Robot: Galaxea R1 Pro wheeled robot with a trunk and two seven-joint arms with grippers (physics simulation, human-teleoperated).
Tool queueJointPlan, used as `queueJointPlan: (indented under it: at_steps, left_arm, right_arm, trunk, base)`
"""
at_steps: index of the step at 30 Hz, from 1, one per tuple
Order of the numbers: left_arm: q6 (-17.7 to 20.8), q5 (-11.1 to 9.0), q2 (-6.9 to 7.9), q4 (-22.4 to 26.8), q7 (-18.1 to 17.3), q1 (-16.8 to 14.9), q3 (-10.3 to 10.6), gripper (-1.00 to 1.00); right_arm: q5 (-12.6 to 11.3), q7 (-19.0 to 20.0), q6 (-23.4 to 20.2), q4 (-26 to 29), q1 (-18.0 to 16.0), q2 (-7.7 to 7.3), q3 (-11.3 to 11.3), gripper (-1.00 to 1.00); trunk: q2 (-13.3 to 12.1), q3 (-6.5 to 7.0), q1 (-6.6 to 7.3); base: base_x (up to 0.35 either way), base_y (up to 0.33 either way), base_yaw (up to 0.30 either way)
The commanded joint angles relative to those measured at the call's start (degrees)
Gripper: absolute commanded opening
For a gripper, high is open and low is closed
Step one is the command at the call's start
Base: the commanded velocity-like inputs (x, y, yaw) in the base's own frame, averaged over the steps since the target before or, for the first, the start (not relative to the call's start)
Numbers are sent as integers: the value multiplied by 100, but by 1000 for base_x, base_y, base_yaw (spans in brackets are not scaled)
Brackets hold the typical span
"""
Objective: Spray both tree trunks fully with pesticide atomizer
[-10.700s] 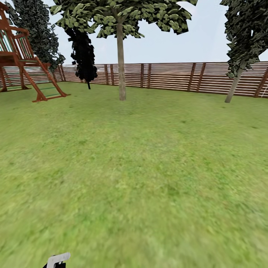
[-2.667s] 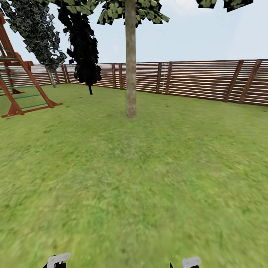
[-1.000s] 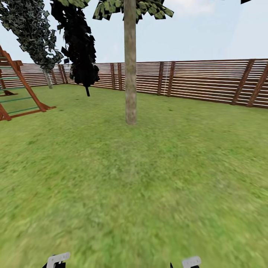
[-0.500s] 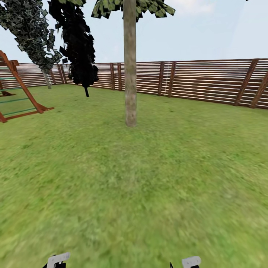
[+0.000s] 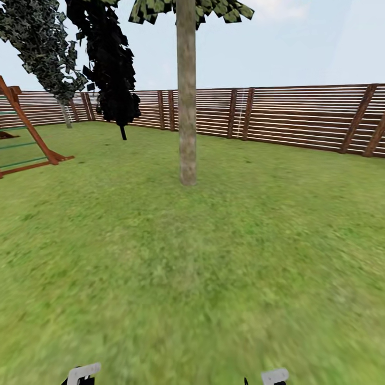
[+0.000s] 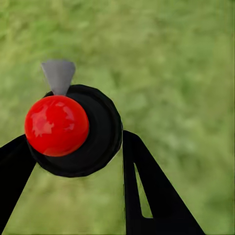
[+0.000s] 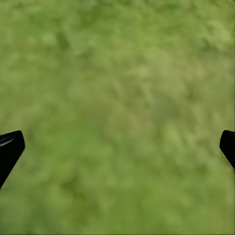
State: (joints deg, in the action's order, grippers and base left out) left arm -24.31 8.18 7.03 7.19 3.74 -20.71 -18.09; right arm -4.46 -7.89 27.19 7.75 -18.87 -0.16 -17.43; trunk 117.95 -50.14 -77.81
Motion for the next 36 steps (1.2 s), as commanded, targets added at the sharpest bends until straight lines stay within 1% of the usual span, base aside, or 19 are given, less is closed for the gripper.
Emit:
queueJointPlan:
  at_steps: [1, 36]
  left_arm:
    - [-21, 61, 4, -7, 33, -5, -20, -100]
    - [-21, 61, 8, -7, 38, -5, -20, -100]
  right_arm:
    - [-46, -20, 15, -2, -3, -2, -50, 100]
    - [-46, -20, 14, -2, -3, -2, -76, 100]
  trunk:
    - [2, -5, -3]
    - [2, -5, -3]
  base:
    - [340, 0, 0]
    - [340, 0, 0]
